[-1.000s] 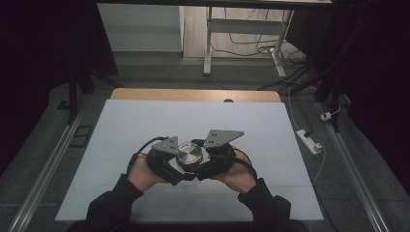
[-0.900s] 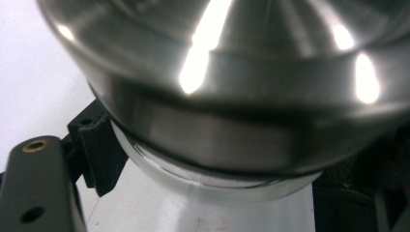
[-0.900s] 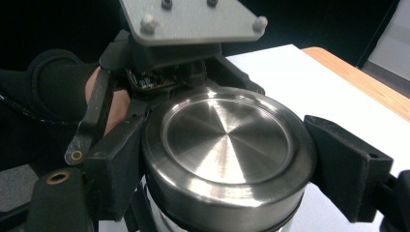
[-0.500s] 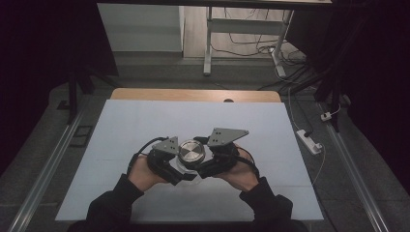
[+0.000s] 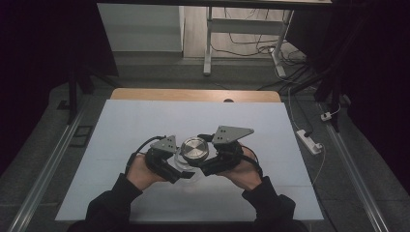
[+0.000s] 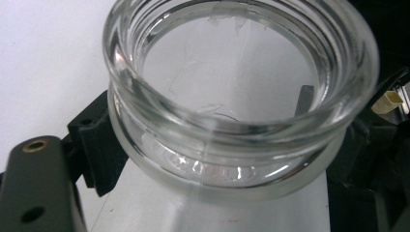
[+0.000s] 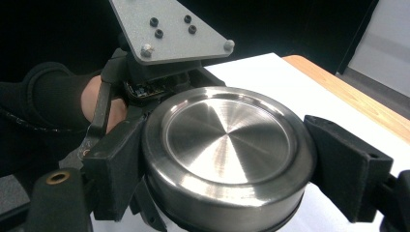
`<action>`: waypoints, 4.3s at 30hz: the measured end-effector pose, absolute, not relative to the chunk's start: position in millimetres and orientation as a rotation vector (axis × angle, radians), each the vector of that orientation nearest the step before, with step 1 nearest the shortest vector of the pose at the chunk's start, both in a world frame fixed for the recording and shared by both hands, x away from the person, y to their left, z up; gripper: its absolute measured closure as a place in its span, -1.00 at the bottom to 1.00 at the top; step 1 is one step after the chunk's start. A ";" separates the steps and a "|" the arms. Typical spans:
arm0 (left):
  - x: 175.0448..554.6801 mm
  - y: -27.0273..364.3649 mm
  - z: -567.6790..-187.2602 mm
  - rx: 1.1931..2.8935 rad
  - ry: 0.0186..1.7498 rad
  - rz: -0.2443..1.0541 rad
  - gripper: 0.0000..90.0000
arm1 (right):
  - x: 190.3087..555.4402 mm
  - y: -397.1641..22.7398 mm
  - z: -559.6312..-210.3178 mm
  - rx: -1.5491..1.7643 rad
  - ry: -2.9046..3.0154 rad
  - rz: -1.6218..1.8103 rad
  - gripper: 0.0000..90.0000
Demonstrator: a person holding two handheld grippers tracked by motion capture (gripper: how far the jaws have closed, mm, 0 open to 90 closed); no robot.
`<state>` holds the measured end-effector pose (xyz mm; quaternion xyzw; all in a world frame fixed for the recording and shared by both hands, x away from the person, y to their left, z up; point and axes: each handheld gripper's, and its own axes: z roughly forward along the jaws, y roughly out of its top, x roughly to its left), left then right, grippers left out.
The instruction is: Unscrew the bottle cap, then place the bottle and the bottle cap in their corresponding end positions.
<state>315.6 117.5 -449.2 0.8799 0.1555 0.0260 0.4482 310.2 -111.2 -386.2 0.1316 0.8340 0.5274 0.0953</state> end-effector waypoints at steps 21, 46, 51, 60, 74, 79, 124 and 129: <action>326.8 131.9 -455.7 2.147 0.491 0.106 -0.64 | 306.3 -117.5 -386.5 0.396 2.470 1.568 -0.59; 338.9 134.9 -456.4 2.133 0.554 0.180 -0.64 | 291.4 -121.9 -396.5 0.360 2.472 1.579 -0.59; 343.8 131.9 -455.8 2.137 0.559 0.200 -0.64 | 288.4 -122.2 -402.7 0.354 2.486 1.581 -0.59; 358.0 126.6 -456.2 2.122 0.566 0.221 -0.64 | 284.8 -122.4 -419.3 0.359 2.507 1.582 -0.59; 380.8 111.1 -464.4 2.128 0.579 0.238 -0.64 | 280.8 -121.6 -456.6 0.374 2.561 1.545 -0.59; 388.7 105.9 -468.3 2.126 0.588 0.241 -0.64 | 282.7 -119.4 -469.6 0.374 2.568 1.526 -0.59; 421.6 95.0 -510.2 2.190 0.694 0.257 -0.65 | 302.1 -101.8 -539.6 0.419 2.755 1.182 -0.59; 420.1 94.7 -510.7 2.201 0.686 0.271 -0.65 | 301.6 -101.4 -539.9 0.409 2.756 1.158 -0.60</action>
